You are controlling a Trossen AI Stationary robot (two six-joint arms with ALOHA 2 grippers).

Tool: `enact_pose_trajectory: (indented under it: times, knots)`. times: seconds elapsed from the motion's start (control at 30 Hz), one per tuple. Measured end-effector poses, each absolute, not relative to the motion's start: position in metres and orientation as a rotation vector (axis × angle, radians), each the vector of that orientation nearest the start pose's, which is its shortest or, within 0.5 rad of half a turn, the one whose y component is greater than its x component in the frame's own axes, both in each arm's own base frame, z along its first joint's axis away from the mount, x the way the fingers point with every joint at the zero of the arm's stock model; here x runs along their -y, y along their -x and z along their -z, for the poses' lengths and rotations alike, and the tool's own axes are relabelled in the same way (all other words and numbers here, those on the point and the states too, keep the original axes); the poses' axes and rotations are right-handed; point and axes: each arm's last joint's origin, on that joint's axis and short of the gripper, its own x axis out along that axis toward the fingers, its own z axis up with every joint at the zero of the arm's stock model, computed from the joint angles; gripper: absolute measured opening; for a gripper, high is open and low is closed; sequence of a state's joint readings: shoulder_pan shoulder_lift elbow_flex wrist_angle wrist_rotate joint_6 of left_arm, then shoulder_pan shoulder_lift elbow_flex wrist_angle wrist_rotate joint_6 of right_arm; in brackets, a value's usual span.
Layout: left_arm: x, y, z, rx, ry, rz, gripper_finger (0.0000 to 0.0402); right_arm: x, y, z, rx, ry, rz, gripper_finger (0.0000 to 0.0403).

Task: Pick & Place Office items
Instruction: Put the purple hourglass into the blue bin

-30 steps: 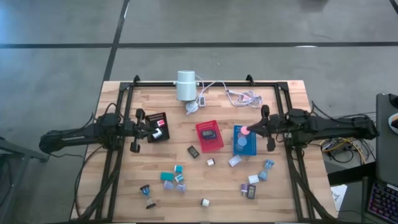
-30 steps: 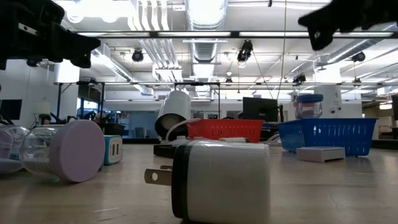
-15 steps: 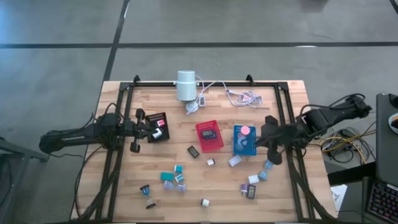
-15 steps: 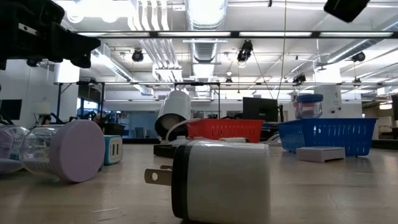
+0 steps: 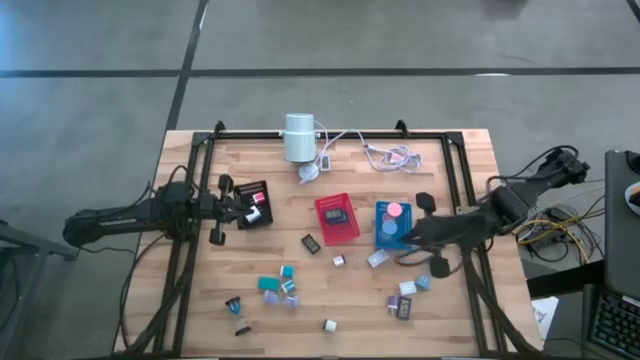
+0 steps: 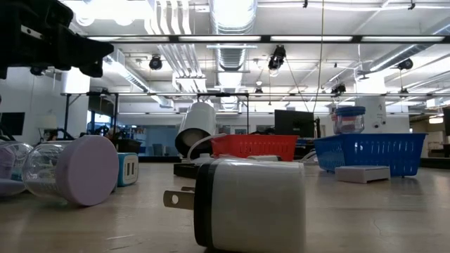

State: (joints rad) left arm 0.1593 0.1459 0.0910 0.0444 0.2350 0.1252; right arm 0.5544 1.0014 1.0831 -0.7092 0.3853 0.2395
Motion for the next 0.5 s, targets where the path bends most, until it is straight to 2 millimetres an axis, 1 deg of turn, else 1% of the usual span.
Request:
enact_pose_trajectory:
  times: [0.1, 0.2, 0.27, 0.33, 0.43, 0.5]
  knots:
    - [-0.01, -0.102, -0.189, -0.003, -0.095, 0.076, 0.0, -0.083, -0.158, -0.353, -0.413, 0.052, -0.134, 0.0008]
    - [-0.009, -0.101, -0.197, 0.019, -0.073, 0.081, 0.0, -0.072, -0.147, -0.343, -0.268, 0.045, -0.129, 0.0008]
    - [-0.009, -0.1, -0.201, 0.031, -0.061, 0.084, 0.0, -0.066, -0.142, -0.328, -0.204, 0.04, -0.114, 0.0008]
    - [-0.009, -0.1, -0.204, 0.038, -0.04, 0.098, 0.0, -0.059, -0.141, -0.31, -0.186, 0.025, -0.088, 0.0008]
    - [-0.004, -0.1, -0.21, 0.048, -0.03, 0.245, 0.0, -0.05, -0.145, -0.279, -0.218, 0.005, -0.018, 0.0008]
    - [-0.001, -0.102, -0.215, 0.073, -0.038, 0.319, 0.0, -0.045, -0.148, -0.262, -0.225, 0.007, -0.01, 0.0008]
